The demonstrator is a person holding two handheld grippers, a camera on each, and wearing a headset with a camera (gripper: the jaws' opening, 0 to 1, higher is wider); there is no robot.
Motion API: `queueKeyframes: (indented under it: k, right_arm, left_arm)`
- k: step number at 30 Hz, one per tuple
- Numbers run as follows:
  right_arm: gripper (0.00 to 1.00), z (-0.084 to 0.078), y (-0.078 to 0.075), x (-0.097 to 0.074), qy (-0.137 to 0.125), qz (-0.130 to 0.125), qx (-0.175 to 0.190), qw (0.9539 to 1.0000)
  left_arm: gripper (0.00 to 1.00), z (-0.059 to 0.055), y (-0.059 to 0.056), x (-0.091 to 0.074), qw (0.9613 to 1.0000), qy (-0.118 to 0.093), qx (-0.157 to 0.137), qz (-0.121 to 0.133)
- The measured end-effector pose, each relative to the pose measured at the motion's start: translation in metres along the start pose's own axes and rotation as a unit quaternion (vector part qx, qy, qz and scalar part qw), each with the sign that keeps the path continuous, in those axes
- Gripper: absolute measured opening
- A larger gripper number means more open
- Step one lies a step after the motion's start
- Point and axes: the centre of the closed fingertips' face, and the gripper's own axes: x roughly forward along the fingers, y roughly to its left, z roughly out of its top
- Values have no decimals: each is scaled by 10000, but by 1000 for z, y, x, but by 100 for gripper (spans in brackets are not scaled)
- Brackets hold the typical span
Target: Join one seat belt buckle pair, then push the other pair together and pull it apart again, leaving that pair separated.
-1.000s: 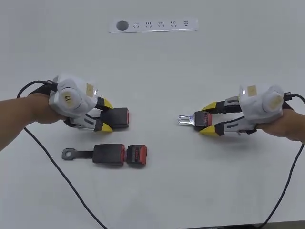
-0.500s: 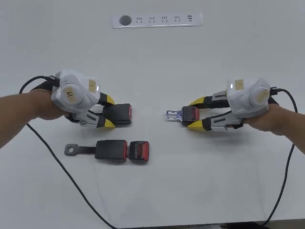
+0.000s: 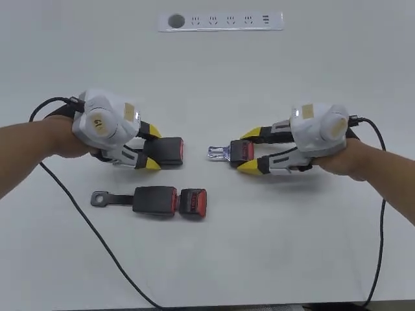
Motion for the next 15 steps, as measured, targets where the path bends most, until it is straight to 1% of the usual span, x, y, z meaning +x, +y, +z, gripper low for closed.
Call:
queueKeyframes:
  k: [3,5,7,9,15]
  right_arm:
    - [36,5,-1,10,-2,-1,58,10000]
    - [36,11,1,19,-89,46,66,9999]
    - [36,15,6,27,-125,123,33,9998]
    - [36,20,9,33,-165,148,-69,9997]
    - [36,25,17,46,-209,200,-138,9995]
  left_arm:
    - [34,0,0,0,10000,15,-15,3]
    - [34,0,0,0,10000,18,-25,7]
    - [34,0,0,0,10000,25,-37,13]
    - [34,0,0,1,10000,42,-64,16]
    - [34,0,0,1,10000,60,-61,12]
